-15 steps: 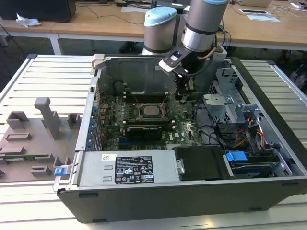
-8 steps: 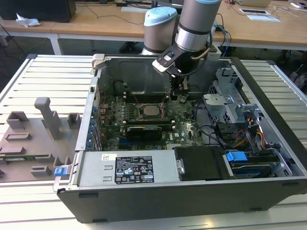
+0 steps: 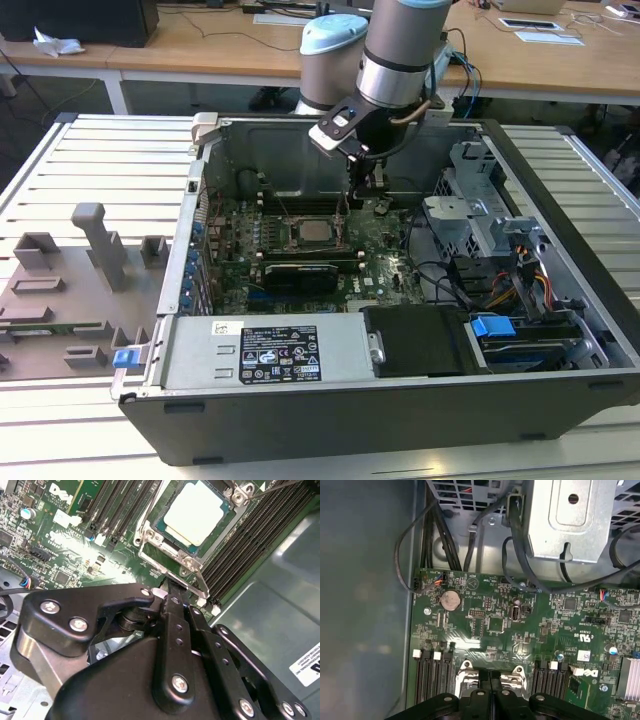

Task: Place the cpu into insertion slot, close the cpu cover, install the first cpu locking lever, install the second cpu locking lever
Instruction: 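Close the cpu cover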

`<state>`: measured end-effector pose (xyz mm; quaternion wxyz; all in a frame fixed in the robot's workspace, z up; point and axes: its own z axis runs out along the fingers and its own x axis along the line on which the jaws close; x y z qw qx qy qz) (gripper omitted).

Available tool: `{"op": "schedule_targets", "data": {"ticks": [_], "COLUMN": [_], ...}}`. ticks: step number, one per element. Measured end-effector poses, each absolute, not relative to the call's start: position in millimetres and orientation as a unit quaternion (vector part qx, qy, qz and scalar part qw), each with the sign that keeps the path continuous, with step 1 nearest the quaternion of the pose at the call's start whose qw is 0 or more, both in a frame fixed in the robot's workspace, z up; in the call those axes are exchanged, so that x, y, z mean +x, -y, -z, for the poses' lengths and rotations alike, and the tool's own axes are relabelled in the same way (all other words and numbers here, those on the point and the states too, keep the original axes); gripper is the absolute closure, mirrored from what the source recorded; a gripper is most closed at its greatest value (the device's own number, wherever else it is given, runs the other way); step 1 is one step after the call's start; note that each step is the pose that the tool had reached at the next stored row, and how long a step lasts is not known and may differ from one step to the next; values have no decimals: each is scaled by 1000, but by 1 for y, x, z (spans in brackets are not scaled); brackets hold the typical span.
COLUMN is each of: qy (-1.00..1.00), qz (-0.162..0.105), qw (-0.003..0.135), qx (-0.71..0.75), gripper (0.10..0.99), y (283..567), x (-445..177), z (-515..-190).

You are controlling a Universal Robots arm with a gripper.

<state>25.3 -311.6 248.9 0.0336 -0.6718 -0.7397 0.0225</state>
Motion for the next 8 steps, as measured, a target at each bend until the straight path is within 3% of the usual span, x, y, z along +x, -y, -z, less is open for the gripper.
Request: {"op": "schedule_targets", "data": {"ticks": [8], "qy": [740], "qz": [-22], "qw": [34], "qx": [-672], "gripper": [980], "y": [312], "x": [20], "z": [-249]}}
